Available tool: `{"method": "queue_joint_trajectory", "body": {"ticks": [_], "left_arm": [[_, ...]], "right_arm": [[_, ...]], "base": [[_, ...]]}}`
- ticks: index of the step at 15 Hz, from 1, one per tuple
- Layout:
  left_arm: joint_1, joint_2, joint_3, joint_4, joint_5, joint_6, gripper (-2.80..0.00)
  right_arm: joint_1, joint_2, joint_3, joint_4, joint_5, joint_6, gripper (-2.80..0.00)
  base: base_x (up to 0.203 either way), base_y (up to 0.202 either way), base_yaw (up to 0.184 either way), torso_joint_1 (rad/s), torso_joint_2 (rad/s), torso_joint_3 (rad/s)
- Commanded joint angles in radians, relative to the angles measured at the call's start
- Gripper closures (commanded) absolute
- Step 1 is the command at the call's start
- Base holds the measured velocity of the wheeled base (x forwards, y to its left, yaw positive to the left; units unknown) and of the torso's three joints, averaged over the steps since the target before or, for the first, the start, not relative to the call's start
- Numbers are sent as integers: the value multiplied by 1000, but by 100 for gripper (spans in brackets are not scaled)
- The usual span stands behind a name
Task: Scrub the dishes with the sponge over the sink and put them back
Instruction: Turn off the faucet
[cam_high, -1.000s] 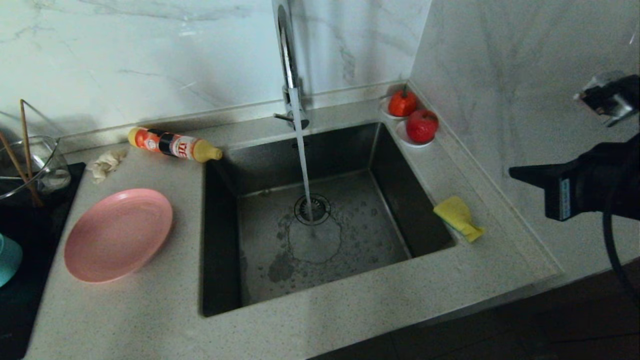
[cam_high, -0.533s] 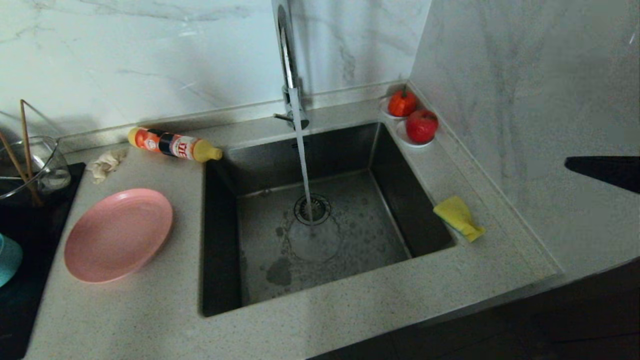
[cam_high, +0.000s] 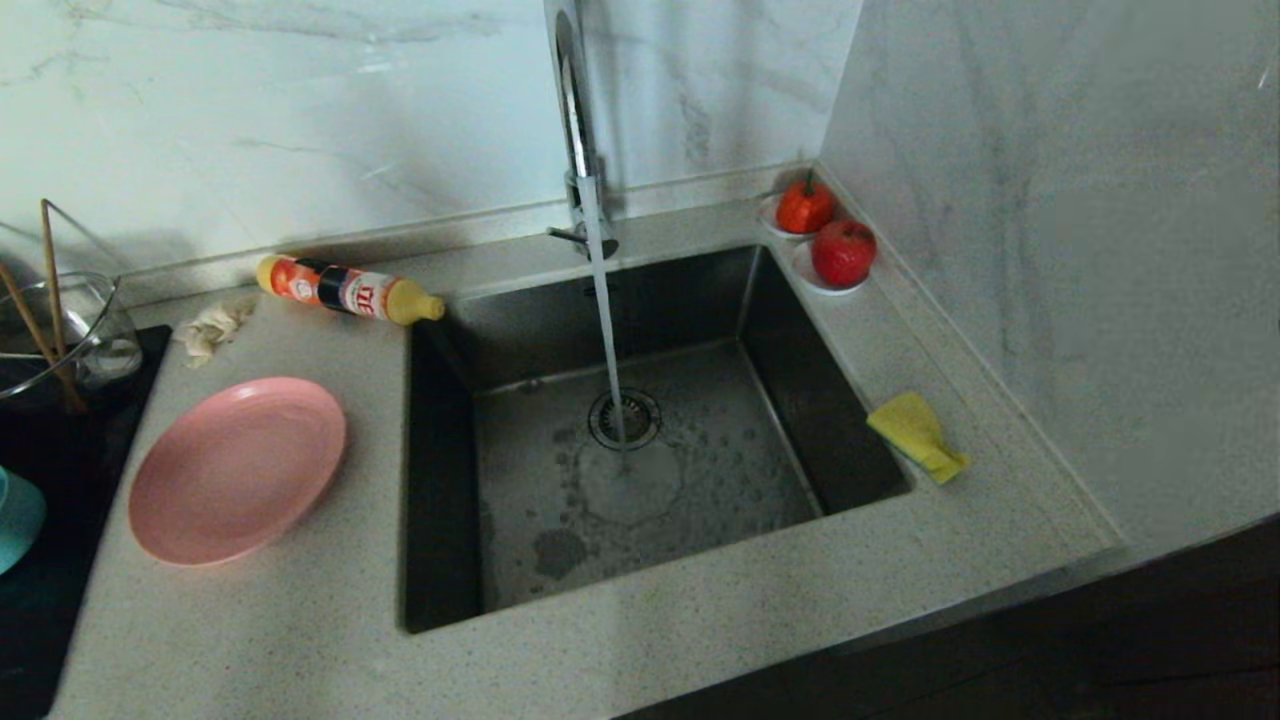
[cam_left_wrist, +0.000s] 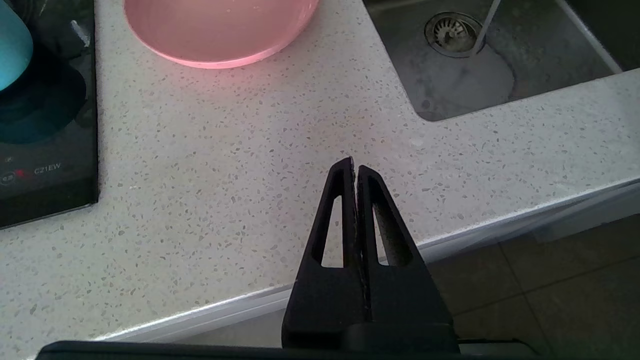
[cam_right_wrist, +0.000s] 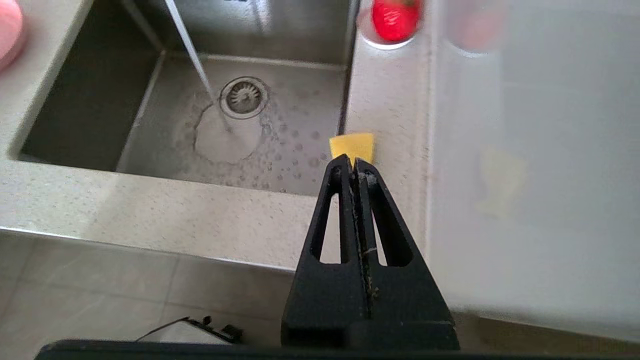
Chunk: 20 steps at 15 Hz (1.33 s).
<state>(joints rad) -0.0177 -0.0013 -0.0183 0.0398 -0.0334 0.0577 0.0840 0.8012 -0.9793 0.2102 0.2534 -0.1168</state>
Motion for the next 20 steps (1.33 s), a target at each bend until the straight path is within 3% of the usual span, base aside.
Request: {"method": "queue_joint_trajectory", "body": {"ticks": [1, 8, 11, 16, 20], "left_arm": [[1, -2, 0, 0, 0, 1, 0], [-1, -2, 0, 0, 0, 0, 0], [1, -2, 0, 0, 0, 0, 0], [1, -3, 0, 0, 0, -1, 0], [1, -2, 0, 0, 0, -1, 0]], "right_arm": [[-26, -100, 41, 3, 2, -3, 0], [-104, -311, 252, 3, -4, -3, 0], [-110, -463, 424, -4, -16, -3, 0], [-107, -603, 707, -69, -186, 17, 0], [-105, -607, 930, -187, -221, -6, 0]], "base": [[0, 0, 0, 0, 0, 0], [0, 0, 0, 0, 0, 0], [0, 0, 0, 0, 0, 0], [0, 0, 0, 0, 0, 0], [0, 0, 0, 0, 0, 0]]}}
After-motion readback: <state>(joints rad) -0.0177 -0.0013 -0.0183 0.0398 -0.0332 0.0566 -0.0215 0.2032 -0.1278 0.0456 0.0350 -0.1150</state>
